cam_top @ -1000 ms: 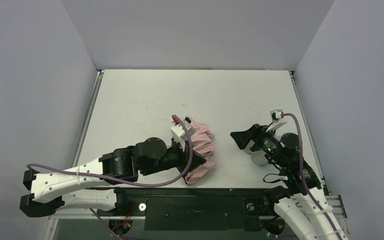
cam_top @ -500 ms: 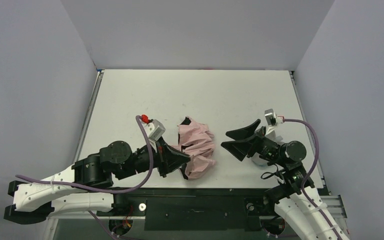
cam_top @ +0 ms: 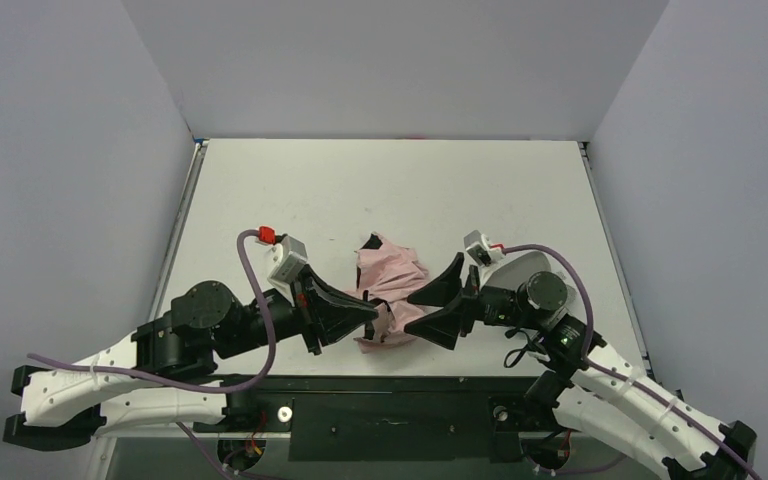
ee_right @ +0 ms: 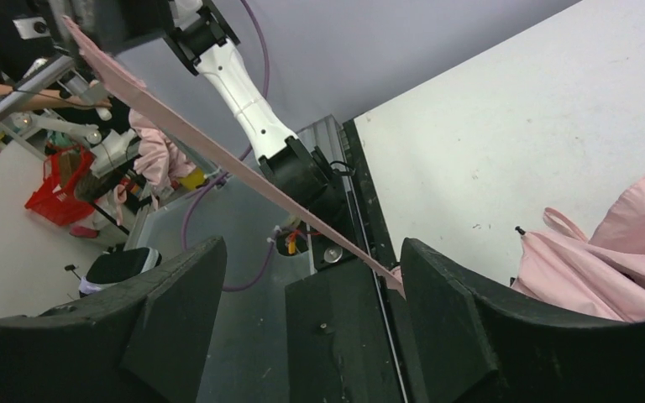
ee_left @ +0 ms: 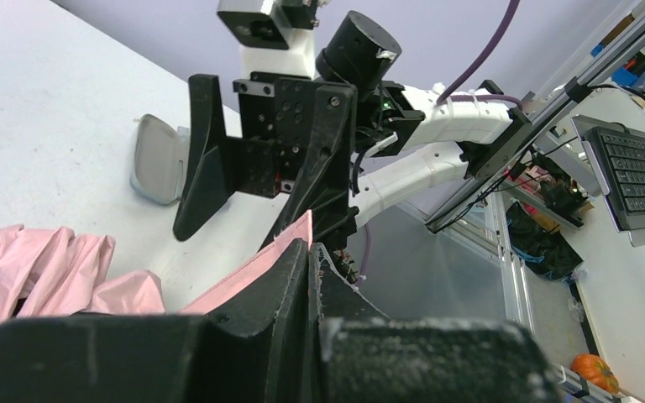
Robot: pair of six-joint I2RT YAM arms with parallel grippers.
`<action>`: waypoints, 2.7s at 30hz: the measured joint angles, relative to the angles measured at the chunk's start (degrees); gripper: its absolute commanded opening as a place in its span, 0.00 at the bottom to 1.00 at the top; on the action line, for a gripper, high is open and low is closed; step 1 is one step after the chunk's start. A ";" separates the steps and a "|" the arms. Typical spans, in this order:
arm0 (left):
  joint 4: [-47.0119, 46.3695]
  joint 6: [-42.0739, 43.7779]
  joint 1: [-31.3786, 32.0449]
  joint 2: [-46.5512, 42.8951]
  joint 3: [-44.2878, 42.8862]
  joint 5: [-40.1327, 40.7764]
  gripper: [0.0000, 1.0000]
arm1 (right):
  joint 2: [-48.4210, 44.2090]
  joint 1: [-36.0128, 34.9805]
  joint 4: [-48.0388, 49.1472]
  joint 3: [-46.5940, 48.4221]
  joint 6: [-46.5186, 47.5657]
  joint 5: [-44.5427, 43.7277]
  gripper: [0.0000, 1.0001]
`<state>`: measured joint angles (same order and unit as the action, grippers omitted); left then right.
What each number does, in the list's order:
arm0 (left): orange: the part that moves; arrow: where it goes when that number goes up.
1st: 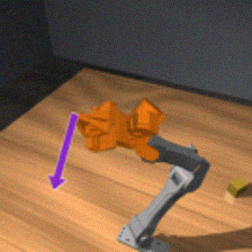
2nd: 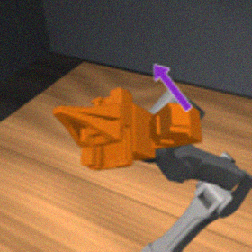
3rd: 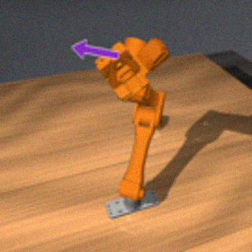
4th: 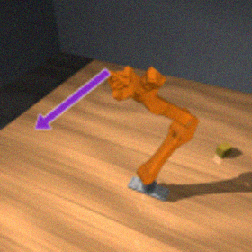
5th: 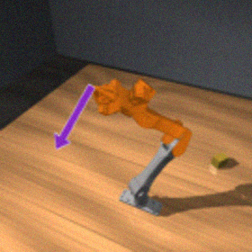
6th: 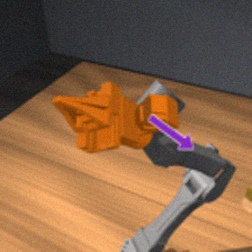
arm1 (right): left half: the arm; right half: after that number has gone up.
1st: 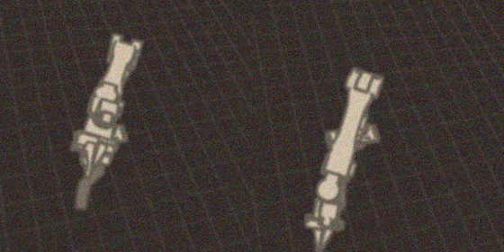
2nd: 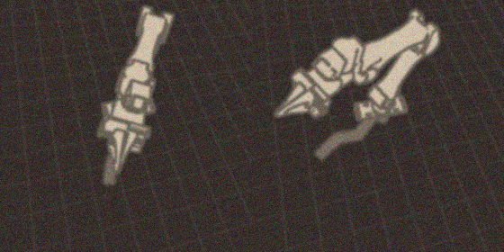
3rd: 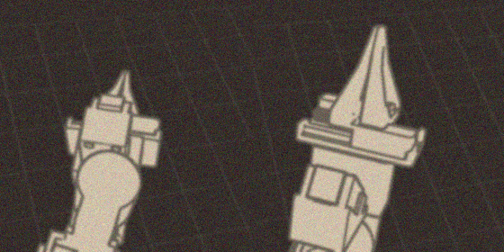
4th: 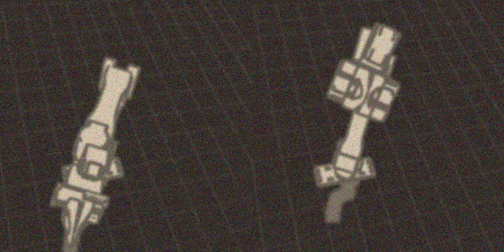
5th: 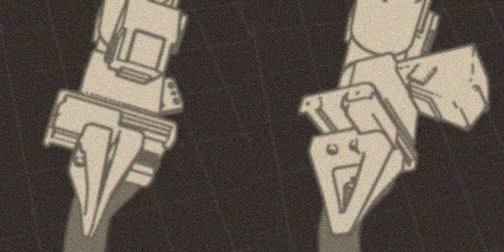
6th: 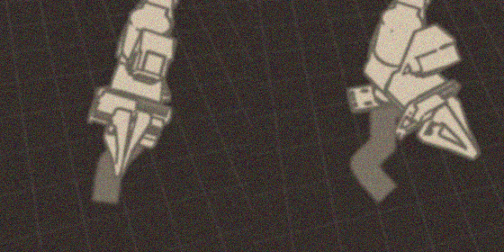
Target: Put away the umbrella
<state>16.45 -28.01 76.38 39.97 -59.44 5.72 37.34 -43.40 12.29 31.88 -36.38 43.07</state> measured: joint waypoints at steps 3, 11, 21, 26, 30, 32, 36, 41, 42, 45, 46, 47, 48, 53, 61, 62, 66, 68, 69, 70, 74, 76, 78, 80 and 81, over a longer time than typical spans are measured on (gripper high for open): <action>-0.76 0.22 0.00 0.52 -0.09 -0.48 0.00 | 2.29 -1.46 -0.02 0.72 1.49 -0.68 0.68; -1.75 1.42 0.00 1.44 -1.33 -2.03 0.00 | 6.64 -5.16 0.63 3.61 3.85 -2.62 0.62; -3.08 2.34 -0.74 2.01 -2.12 -3.02 0.00 | 9.09 -9.38 2.36 6.54 4.70 -3.69 0.50; -3.78 2.34 -1.40 1.92 -2.05 -3.19 0.00 | 10.67 -10.27 3.10 8.07 5.05 -3.93 0.25; -4.26 2.32 -2.47 1.66 -1.60 -3.30 0.00 | 11.54 -10.88 4.28 8.44 5.27 -4.15 0.03; -4.74 2.19 -3.23 1.46 -1.05 -3.50 0.00 | 11.87 -11.23 4.83 8.44 5.09 -4.50 0.00; -5.84 1.64 -5.35 1.11 0.28 -4.00 0.00 | 12.39 -11.54 4.87 8.44 4.68 -5.86 0.00; -5.99 1.20 -7.45 0.81 1.20 -3.78 0.11 | 12.39 -11.72 4.70 8.44 4.70 -8.66 0.00; -5.90 1.18 -7.80 0.76 1.31 -3.39 0.16 | 12.35 -11.78 4.48 8.44 4.72 -9.27 0.00; -5.40 0.98 -8.79 0.79 1.57 -1.68 0.30 | 11.69 -11.82 2.86 8.44 5.14 -12.59 0.00; -5.07 1.07 -9.05 0.85 1.60 -1.16 0.52 | 11.47 -11.80 2.38 8.44 5.33 -13.79 0.00; -4.74 1.01 -9.33 1.07 1.64 -0.50 0.62 | 11.34 -11.80 2.05 8.44 5.38 -14.67 0.00; -4.37 1.11 -9.64 1.27 1.70 0.42 0.79 | 11.19 -11.80 1.64 8.44 5.46 -15.78 0.00; -1.62 0.20 -11.17 2.78 2.40 6.62 0.97 | 11.04 -11.63 -0.85 8.44 5.77 -21.14 0.00; 2.62 -1.33 -15.23 6.38 8.37 14.71 0.97 | 12.63 -6.58 -5.57 8.76 5.46 -28.72 0.00; 3.15 -1.62 -15.87 6.75 9.16 15.32 0.97 | 13.18 -5.38 -6.32 8.85 5.20 -29.55 0.00; 4.35 -2.56 -18.60 7.54 11.85 16.39 0.99 | 15.39 -1.70 -8.48 9.51 4.28 -32.61 0.00; 4.33 -2.89 -20.15 7.85 13.09 16.39 1.00 | 17.22 -0.96 -9.66 10.95 4.44 -33.88 0.00; 4.28 -2.95 -20.87 8.11 13.68 16.37 0.98 | 18.25 -0.90 -10.12 11.76 4.66 -34.38 0.00; 4.28 -3.04 -21.53 8.44 14.16 16.37 0.96 | 19.30 -0.87 -10.56 12.74 4.96 -34.93 0.00; 3.48 -3.08 -23.19 9.62 16.15 15.98 0.92 | 23.78 -0.55 -12.17 17.16 6.78 -36.87 0.00; 2.34 -3.06 -23.65 10.01 17.75 15.37 0.91 | 26.08 -0.24 -12.72 19.08 7.76 -38.05 0.00; 1.20 -3.02 -23.74 10.62 19.34 14.80 0.91 | 28.17 0.13 -13.68 20.50 8.83 -39.50 0.00; -0.46 -2.97 -23.93 11.82 20.96 14.21 0.90 | 30.97 0.50 -14.43 22.03 10.05 -41.29 0.00; -1.29 -2.91 -24.00 12.57 21.64 13.84 0.89 | 32.50 0.70 -14.73 22.71 10.54 -41.97 0.00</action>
<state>15.16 -30.92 52.38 52.53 -37.80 19.55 69.84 -42.70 -2.44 54.59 -25.85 1.10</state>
